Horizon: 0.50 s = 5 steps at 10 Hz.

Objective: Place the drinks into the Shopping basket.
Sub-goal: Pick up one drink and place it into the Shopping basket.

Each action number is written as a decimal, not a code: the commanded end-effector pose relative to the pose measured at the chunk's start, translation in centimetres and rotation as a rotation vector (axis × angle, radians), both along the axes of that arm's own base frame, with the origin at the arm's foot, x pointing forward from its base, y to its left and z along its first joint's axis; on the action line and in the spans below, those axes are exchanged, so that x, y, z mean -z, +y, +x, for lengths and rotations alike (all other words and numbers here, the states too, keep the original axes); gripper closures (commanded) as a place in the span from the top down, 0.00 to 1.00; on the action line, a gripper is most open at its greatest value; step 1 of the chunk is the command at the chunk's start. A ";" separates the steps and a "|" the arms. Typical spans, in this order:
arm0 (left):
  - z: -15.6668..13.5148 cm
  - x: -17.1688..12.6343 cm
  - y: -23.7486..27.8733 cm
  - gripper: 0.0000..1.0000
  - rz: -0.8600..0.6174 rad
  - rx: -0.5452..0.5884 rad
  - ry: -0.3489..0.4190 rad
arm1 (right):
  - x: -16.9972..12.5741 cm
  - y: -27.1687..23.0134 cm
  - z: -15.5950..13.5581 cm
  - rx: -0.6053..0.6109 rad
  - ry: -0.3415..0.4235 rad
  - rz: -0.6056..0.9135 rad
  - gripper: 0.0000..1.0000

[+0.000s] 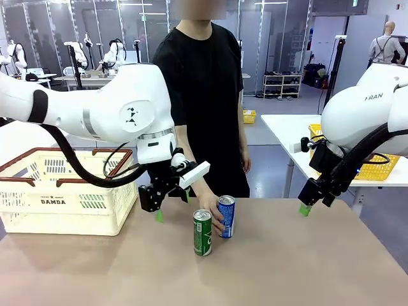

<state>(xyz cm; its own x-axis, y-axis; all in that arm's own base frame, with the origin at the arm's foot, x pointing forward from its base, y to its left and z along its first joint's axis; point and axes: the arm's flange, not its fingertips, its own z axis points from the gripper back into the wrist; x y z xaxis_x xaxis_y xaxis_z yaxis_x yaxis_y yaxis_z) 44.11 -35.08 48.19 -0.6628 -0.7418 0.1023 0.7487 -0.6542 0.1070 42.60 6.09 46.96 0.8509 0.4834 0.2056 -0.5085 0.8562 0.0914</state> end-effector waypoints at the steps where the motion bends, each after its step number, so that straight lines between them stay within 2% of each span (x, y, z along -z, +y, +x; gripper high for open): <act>1: -2.8 -0.6 3.8 1.00 0.018 0.001 -0.013 | -0.1 -0.2 0.0 -0.007 0.003 -0.011 1.00; 2: -4.0 -0.6 6.2 1.00 0.015 0.009 0.003 | -0.1 -0.2 0.0 -0.007 0.003 -0.011 1.00; 5: -6.5 0.8 13.7 1.00 -0.008 -0.083 0.010 | -0.1 -0.2 0.0 -0.007 0.003 -0.011 1.00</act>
